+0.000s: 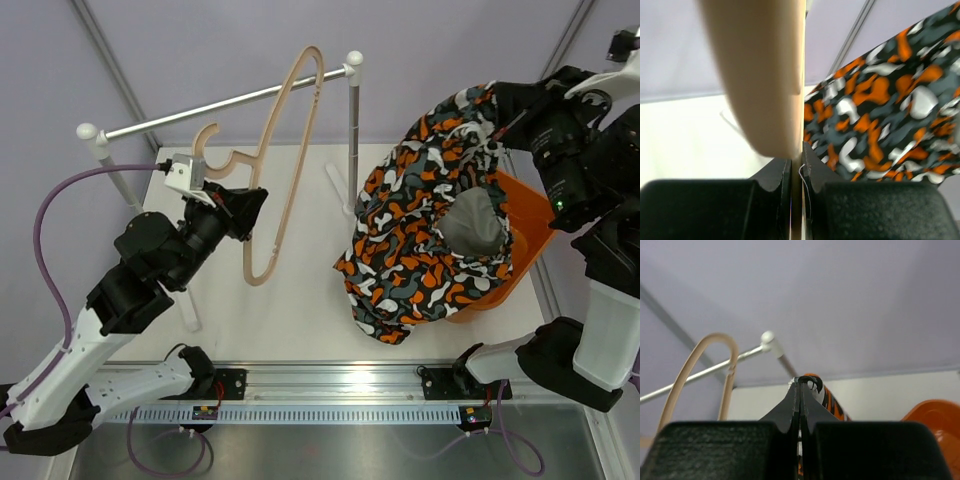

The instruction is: Remove the shorts from the hanger

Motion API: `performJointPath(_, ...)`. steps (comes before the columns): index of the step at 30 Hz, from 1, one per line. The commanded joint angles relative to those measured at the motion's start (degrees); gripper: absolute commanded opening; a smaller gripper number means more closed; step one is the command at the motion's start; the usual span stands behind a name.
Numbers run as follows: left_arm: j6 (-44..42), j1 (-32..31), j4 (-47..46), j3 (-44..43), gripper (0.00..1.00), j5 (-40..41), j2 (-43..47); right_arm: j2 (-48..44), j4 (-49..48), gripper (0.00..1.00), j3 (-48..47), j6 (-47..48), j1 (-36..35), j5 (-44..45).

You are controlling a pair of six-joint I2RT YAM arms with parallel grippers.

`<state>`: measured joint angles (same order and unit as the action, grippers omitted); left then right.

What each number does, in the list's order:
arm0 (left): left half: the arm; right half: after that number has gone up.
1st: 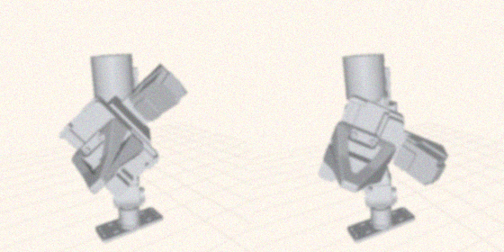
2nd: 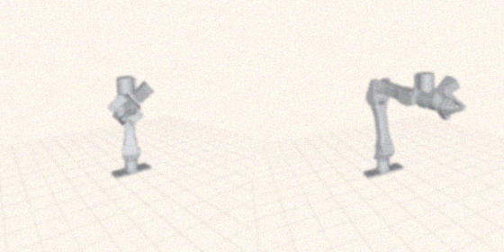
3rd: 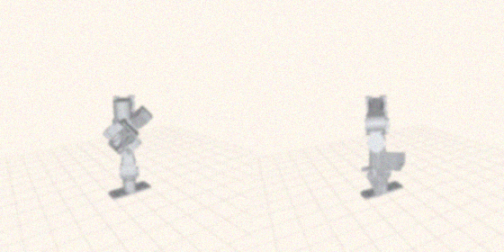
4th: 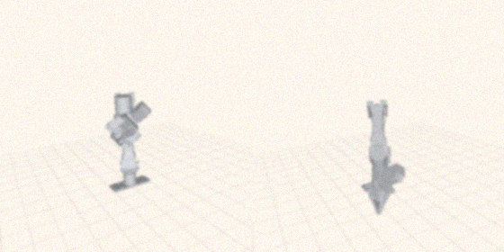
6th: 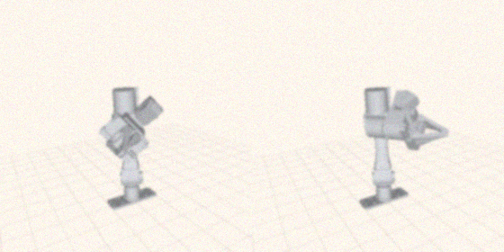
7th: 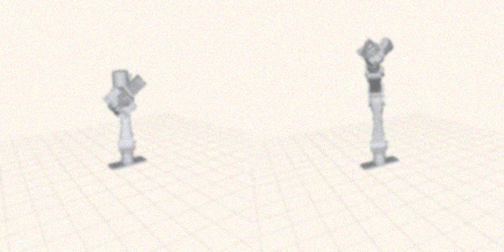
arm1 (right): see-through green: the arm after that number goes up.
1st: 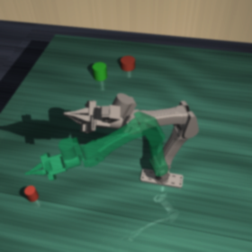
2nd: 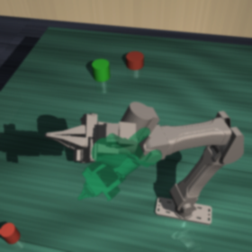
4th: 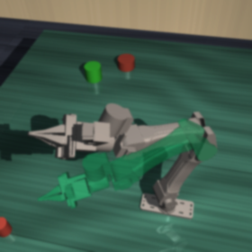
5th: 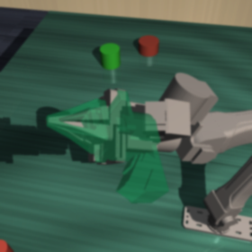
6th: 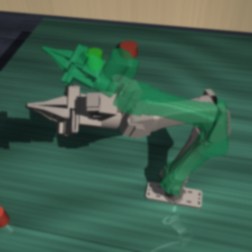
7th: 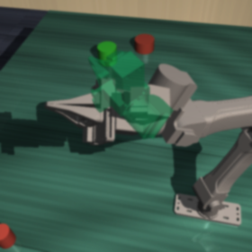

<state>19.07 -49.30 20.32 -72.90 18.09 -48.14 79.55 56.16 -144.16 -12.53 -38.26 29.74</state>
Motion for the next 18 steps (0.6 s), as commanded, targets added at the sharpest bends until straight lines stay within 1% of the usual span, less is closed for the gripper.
performJointPath(1,-0.35,-0.18,0.86,1.53,0.00,1.25,1.64,-0.27,-11.22,0.00,-1.22,10.75,-0.32,16.73)
performJointPath(2,-0.35,-0.18,1.21,1.80,0.00,1.16,1.91,-0.45,-18.04,0.00,-0.43,13.82,-0.41,22.67)
performJointPath(3,-0.35,-0.18,1.74,2.15,0.00,0.99,2.08,-0.71,-21.93,0.00,1.67,21.07,-0.41,25.43)
performJointPath(4,-0.44,-0.18,1.83,2.50,0.00,0.99,2.35,-0.88,-26.41,0.00,2.73,24.80,-0.41,27.72)
performJointPath(5,-0.44,-0.18,2.01,3.20,0.00,0.90,2.61,-0.97,-35.59,0.00,4.92,32.58,-0.24,31.40)
performJointPath(7,-0.70,-0.18,2.18,4.34,0.00,0.81,2.96,-0.36,-44.60,0.00,4.94,38.88,0.46,34.67)
performJointPath(8,-0.70,-0.18,2.36,4.61,0.00,0.81,2.96,0.69,-45.95,0.00,2.85,42.47,1.95,35.30)
performJointPath(10,-0.70,-0.18,2.36,5.57,0.00,0.63,3.23,1.83,-47.62,0.00,0.20,45.47,3.89,36.18)
performJointPath(11,-0.70,-0.18,2.27,5.84,0.00,0.46,3.40,1.58,-49.72,0.00,0.54,46.62,5.37,36.70)
performJointPath(16,-0.53,-0.18,2.71,6.63,0.00,-0.07,4.02,1.22,-51.24,0.00,0.10,46.90,8.11,36.71)
performJointPath(18,-0.44,-0.18,3.06,6.63,0.00,-0.24,4.19,1.57,-51.33,0.00,1.77,46.99,9.51,37.49)
